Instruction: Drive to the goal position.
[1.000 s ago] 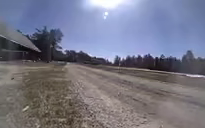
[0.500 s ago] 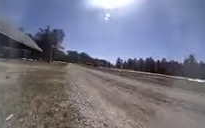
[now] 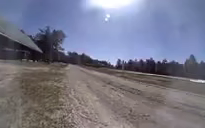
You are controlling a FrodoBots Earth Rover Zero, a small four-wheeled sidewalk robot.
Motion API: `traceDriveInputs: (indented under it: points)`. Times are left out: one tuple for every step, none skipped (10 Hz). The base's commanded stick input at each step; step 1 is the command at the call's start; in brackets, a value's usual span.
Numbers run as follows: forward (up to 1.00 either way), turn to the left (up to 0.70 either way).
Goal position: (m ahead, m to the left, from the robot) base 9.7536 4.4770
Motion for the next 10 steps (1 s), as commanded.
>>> traceDriveInputs:
  points:
    - [0.7, 0.0]
    - [0.7, 0.0]
    - [0.7, 0.0]
    - [0.7, 0.0]
    - [0.7, 0.0]
    - [0.7, 0.0]
    - [0.7, 0.0]
    - [0.7, 0.0]
    - [0.7, 0.0]
    - [0.7, 0.0]
